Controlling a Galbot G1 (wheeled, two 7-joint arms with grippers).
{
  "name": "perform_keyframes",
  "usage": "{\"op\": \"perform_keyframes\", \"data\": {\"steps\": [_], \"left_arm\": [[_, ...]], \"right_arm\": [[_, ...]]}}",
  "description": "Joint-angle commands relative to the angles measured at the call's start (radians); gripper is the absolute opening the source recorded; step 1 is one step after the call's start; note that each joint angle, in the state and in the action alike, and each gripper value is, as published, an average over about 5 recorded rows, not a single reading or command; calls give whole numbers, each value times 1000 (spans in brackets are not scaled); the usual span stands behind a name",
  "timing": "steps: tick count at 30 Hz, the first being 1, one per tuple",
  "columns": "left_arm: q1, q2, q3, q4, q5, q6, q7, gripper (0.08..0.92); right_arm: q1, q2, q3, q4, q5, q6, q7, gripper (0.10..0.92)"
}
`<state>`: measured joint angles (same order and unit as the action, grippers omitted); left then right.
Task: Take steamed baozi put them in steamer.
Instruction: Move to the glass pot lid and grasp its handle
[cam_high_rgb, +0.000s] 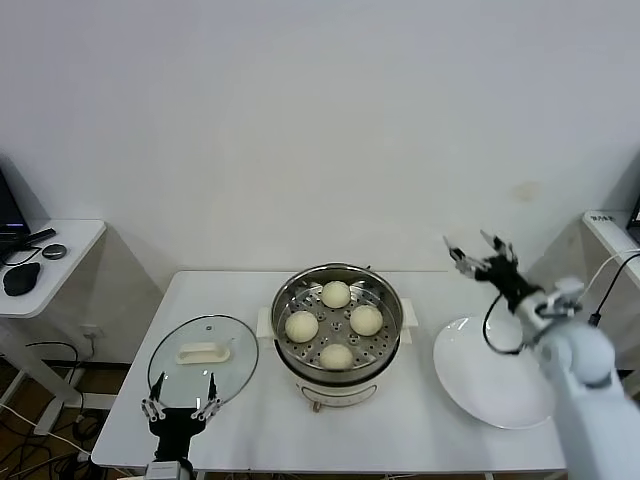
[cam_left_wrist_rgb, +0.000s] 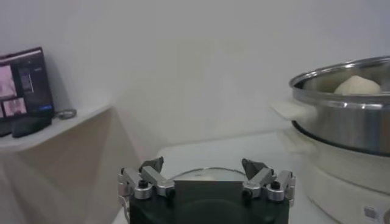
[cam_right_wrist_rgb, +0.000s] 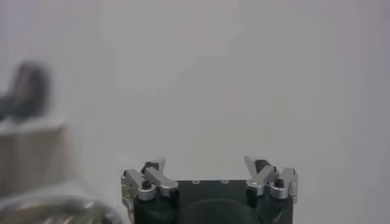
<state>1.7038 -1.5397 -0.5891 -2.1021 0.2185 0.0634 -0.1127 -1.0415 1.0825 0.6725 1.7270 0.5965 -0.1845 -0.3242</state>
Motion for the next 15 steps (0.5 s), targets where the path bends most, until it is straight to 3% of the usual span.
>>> {"op": "perform_keyframes", "data": {"steps": [1,6,12,15], "left_arm": [[-113,24,-54,102,406,-93,42,823],[-181,64,-64,221,811,-161,5,823],[-234,143,-47,265,1097,-112,97,823],[-269,210,-36,325,1241,-98,77,823]], "right_arm": [[-421,269,236,105,4,149,202,823],[-438,266,234,100,-27,167,207,823],[-437,294,218,106,-65,178,220,823],[-444,298,199,96,-91,194,216,823]]}}
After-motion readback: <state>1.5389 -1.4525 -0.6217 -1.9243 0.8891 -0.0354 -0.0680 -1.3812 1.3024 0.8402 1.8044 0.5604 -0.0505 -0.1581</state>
